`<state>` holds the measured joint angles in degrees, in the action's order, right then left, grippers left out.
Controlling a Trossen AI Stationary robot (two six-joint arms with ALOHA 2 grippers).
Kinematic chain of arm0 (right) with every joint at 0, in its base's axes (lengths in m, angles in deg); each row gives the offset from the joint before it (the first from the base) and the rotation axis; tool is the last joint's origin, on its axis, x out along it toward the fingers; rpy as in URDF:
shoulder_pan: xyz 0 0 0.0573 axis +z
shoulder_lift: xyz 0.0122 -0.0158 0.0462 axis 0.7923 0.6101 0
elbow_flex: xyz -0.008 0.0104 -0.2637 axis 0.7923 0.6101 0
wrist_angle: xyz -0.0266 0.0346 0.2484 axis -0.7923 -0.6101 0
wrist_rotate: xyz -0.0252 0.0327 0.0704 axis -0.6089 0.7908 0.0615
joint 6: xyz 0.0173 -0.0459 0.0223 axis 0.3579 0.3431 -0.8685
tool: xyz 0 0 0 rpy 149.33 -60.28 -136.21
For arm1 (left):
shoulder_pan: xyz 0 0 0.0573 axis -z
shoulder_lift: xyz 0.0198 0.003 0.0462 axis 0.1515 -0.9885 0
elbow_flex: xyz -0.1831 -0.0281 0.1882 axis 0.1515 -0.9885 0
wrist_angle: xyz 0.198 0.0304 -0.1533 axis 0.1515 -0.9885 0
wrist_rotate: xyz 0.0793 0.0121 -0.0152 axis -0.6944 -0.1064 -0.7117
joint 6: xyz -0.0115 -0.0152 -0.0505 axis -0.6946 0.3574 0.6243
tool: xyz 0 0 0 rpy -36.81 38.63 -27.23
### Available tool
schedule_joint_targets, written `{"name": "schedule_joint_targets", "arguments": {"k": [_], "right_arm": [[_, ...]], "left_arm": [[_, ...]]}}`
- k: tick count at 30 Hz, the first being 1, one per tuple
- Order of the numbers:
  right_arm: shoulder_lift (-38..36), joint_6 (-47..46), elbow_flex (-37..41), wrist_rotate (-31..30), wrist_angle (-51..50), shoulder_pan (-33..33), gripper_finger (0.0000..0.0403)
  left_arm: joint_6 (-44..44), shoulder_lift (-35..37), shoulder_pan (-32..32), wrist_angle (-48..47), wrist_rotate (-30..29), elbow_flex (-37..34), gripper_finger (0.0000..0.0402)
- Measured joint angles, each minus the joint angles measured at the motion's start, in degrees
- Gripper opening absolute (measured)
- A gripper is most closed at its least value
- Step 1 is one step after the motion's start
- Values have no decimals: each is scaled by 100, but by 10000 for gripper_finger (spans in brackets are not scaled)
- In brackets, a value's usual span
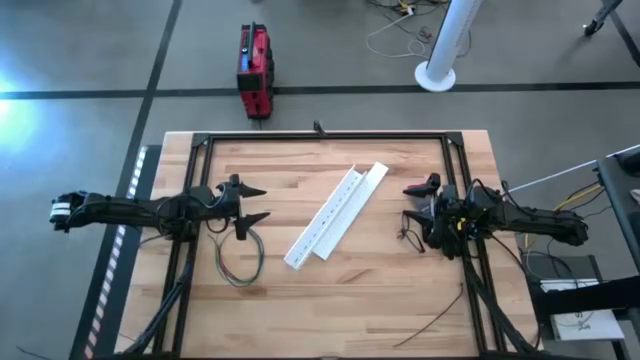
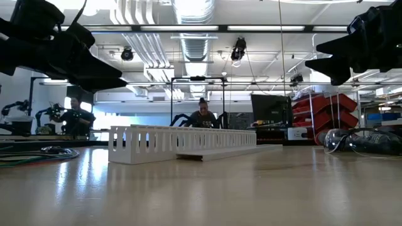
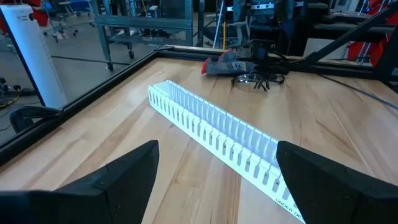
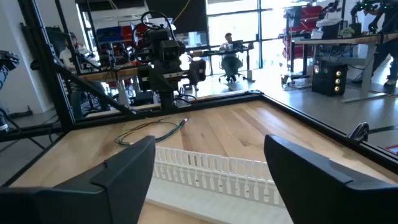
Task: Ziptie cables
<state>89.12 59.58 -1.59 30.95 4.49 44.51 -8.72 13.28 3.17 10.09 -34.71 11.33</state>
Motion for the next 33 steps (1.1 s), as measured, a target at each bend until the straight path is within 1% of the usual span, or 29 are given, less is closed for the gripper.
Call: {"name": "schedule_joint_targets", "arguments": {"k": [10, 18, 20, 25, 27, 31, 33], "right_arm": [[-1, 0, 0, -1, 1, 1, 277], [0, -30, -1, 1, 13, 1, 292], [0, -205, 1, 1, 155, 0, 296], [0, -1311, 1, -13, 504, -1, 303], [0, -1598, 1, -13, 618, -1, 305], [2, -1566, 1, -47, 1008, -1, 306], [0, -1419, -1, -323, 1349, -1, 304]], "left_arm": [[-1, -1, -1, 0, 0, 1, 311], [-1, -1, -1, 0, 0, 2, 311], [-1, -1, 1, 0, 0, 0, 311], [0, 1, 0, 0, 0, 0, 311], [-1, 1, -1, 0, -2, 0, 311], [0, 1, -1, 0, 0, 1, 311], [0, 1, 0, 0, 0, 0, 311]]}}
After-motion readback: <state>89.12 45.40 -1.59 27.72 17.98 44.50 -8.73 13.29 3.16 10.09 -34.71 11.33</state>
